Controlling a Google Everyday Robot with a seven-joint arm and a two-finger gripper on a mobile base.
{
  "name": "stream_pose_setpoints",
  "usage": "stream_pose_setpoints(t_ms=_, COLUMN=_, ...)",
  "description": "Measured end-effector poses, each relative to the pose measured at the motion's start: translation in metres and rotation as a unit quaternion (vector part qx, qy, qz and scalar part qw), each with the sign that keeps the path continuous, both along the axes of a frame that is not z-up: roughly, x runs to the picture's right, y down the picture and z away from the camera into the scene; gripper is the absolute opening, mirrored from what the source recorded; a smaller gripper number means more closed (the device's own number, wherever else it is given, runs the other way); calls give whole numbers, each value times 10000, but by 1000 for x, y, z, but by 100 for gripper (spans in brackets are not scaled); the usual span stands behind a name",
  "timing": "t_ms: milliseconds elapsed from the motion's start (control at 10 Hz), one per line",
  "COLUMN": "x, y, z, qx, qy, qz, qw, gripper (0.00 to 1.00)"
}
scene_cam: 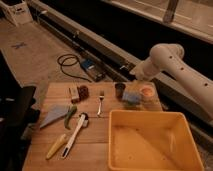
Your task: Place grapes in table surface
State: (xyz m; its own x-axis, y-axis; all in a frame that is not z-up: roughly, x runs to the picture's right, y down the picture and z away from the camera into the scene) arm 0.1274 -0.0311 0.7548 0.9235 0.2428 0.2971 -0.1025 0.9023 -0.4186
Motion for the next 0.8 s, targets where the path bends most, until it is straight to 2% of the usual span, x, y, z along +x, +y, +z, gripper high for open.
stream_pose_setpoints(t_ms=500, x=0, y=0, z=0, qx=27, qy=25, qz=-6, qw=10000, gripper=70)
stream_pose_setpoints(t_ms=700, x=-8, y=-5, z=3, qx=133, qy=23, qz=-136, qw=9998, gripper=70)
stream_pose_setpoints(t_ms=800, x=-21, y=-9, z=6, qx=197, qy=-5, qz=-259, qw=9995, gripper=70)
